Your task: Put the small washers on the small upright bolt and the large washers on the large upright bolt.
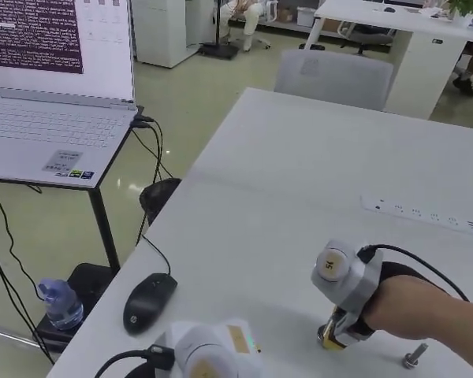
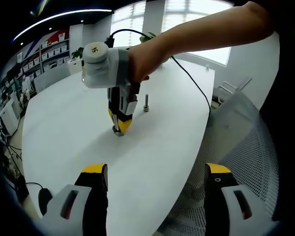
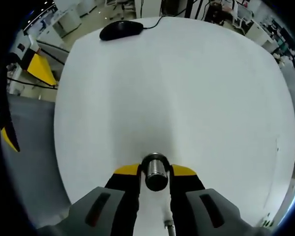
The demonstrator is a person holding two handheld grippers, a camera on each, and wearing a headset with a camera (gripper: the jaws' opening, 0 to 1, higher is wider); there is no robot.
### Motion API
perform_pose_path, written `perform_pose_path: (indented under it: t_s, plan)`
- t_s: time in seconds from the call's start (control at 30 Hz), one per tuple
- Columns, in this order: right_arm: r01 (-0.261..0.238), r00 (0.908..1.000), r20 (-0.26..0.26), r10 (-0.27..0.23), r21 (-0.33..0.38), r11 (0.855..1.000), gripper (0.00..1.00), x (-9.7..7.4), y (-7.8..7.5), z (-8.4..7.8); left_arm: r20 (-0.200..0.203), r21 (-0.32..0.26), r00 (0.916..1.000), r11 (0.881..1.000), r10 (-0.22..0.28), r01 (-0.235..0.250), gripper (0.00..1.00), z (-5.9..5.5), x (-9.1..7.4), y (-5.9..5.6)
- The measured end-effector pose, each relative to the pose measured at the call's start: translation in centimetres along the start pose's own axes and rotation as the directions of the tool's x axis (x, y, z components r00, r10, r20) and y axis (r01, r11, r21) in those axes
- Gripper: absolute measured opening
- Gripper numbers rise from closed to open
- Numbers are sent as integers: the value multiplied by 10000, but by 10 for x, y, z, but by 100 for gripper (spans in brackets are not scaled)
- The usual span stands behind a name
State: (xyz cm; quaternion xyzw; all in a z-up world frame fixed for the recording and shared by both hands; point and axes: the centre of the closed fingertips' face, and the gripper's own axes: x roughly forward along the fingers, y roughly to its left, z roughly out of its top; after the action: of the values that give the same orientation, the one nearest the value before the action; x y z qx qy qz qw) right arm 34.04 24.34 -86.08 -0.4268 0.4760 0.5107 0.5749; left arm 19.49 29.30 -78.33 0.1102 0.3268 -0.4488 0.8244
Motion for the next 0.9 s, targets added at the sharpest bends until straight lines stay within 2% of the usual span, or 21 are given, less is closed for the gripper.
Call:
perform_pose_path:
  t_s: [0.2, 0.47, 0.7, 0.8, 0.9]
  plan:
    - [51, 10000, 45, -51, -124, 9999, 24, 1, 1, 0, -75, 52, 9999, 9999, -103, 103, 79, -1, 0, -3]
    - [125, 9999, 90, -124, -104, 9999, 25, -1, 1, -1, 37, 25, 10000, 10000, -46, 46, 78, -2, -4, -3]
    - [147, 9975, 688, -181, 506, 9986, 29, -14, -3, -2, 103, 75, 9999, 10000, -59, 59, 78, 0, -5, -2]
    - [-15, 9917, 1282, -138, 1185, 9930, 30, -27, -5, 1, 223, 69, 9997, 10000, 51, -53, 78, 6, -6, 3]
    - [35, 9857, 1663, -262, 1353, 9908, 32, -37, -9, 2, 389, 13, 9992, 10000, 67, -67, 78, 11, -6, 5]
